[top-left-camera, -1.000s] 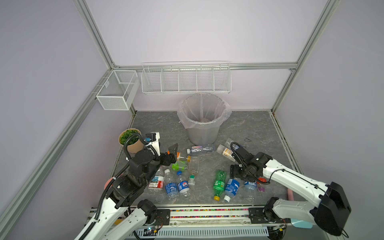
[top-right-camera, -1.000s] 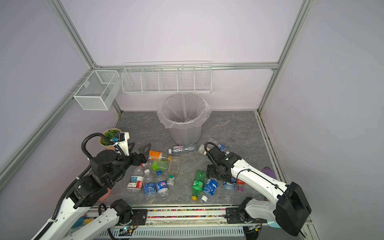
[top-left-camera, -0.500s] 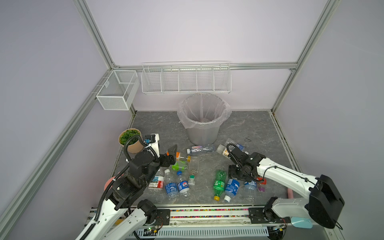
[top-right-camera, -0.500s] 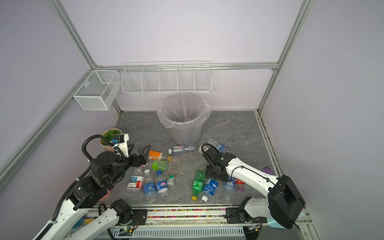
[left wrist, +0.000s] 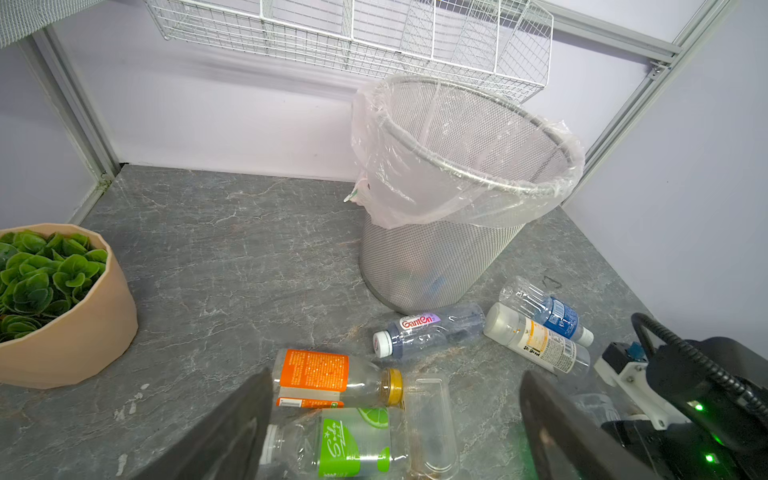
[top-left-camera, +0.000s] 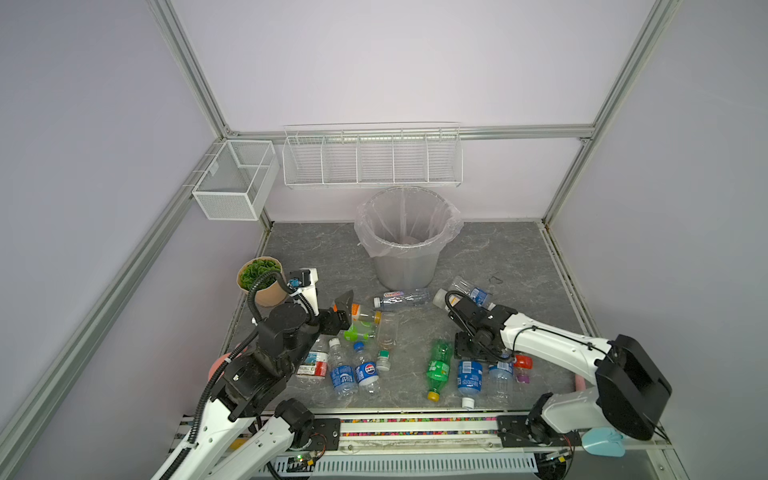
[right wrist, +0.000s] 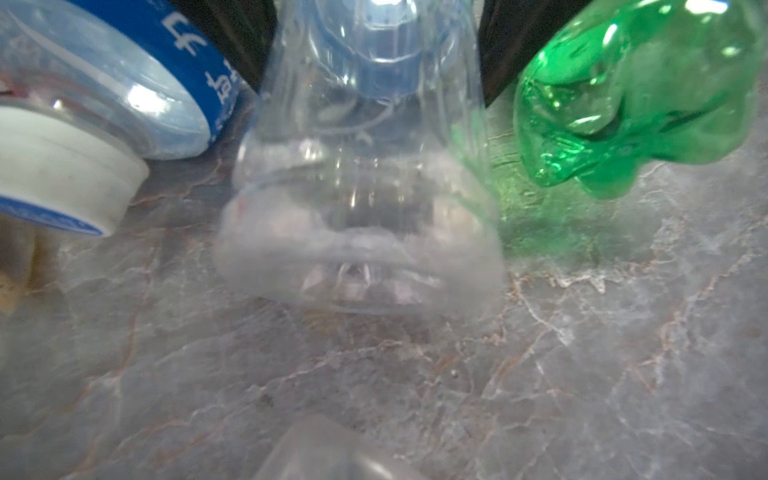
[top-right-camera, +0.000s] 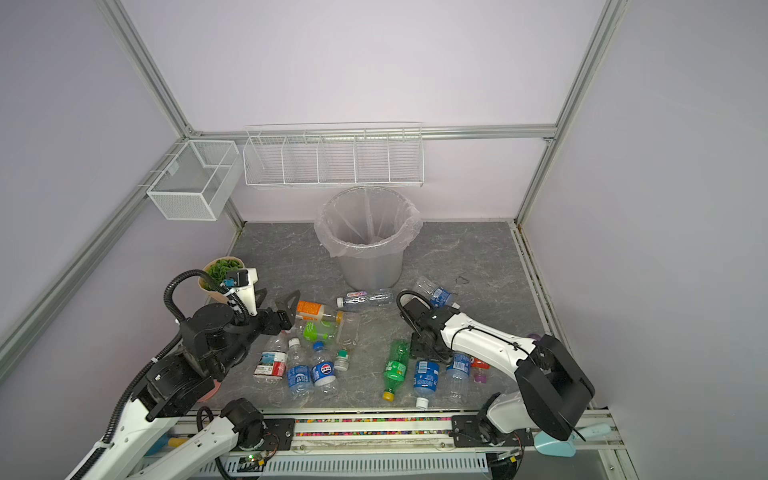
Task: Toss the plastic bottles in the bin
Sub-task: 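Lower the right gripper onto the clear blue-labelled water bottle and close on it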
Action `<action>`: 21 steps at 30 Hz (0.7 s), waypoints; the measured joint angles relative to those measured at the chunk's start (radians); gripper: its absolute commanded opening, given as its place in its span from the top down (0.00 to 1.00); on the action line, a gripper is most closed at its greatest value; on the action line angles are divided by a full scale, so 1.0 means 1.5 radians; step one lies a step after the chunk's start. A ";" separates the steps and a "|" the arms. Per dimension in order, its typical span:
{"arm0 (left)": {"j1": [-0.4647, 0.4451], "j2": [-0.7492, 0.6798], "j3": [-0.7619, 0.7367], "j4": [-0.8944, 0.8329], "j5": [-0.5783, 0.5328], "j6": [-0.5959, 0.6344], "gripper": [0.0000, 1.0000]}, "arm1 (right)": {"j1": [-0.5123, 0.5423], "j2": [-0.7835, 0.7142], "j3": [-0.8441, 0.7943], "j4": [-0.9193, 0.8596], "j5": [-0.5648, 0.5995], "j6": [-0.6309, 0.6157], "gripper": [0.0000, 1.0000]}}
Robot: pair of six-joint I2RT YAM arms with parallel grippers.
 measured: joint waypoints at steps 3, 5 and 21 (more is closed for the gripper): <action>0.000 -0.001 0.000 -0.003 0.000 0.000 0.08 | 0.000 0.009 0.003 0.000 0.003 -0.001 0.35; 0.000 -0.003 0.000 -0.004 0.000 0.000 0.08 | 0.001 0.013 0.007 -0.001 0.007 -0.001 0.39; 0.000 -0.003 0.000 -0.011 -0.001 0.001 0.08 | 0.016 0.015 0.023 -0.011 0.020 -0.004 0.53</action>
